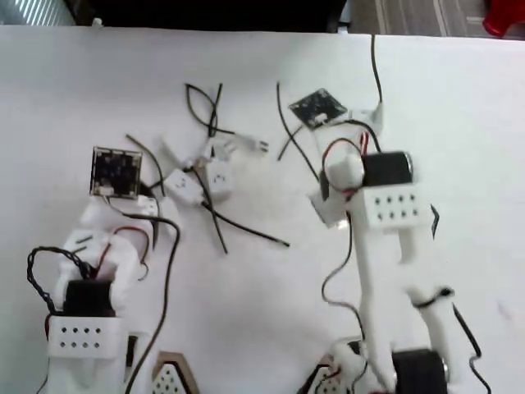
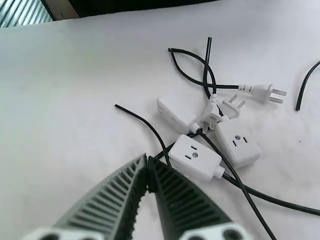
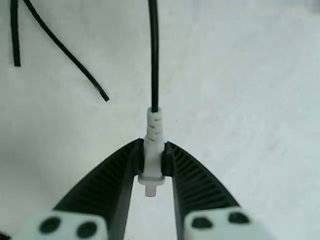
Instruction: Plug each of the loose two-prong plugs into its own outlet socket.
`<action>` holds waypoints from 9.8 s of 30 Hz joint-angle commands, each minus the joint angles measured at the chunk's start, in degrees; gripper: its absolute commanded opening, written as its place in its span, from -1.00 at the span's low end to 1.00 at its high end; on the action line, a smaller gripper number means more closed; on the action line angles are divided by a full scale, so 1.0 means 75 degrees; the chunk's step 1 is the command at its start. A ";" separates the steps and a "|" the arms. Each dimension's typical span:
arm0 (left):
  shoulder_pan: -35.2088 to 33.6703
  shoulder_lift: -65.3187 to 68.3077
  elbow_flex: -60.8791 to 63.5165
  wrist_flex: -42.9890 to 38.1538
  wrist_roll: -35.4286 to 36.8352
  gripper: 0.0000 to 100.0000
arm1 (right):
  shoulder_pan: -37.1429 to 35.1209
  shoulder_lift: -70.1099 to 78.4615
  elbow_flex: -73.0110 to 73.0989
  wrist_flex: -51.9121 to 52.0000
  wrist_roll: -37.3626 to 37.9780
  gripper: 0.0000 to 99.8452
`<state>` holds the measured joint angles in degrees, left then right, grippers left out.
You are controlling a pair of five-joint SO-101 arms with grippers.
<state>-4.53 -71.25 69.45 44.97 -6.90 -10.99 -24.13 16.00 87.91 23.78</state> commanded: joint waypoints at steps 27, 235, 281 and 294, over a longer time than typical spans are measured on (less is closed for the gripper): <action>0.2655 -0.0111 -0.0117 -0.1864 -0.0305 -0.95 | -0.3804 -0.6347 0.6447 -0.6488 -0.3083 -0.97; -0.4648 1.3837 -1.4488 0.5896 -0.6658 -0.39 | -0.1471 -0.3429 0.7267 -0.9137 -0.3071 -0.97; -0.4636 1.8081 -2.1626 0.7654 -0.7666 -0.95 | -0.1178 -0.3499 0.7221 -0.9172 -0.3071 -0.97; -0.3733 1.5853 -2.0548 0.7678 -0.6025 -0.96 | 0.0592 -0.4765 0.6435 -0.8082 -0.3071 -0.97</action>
<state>-36.09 58.15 -88.26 101.93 -55.08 -8.88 -57.63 67.60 27.08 0.75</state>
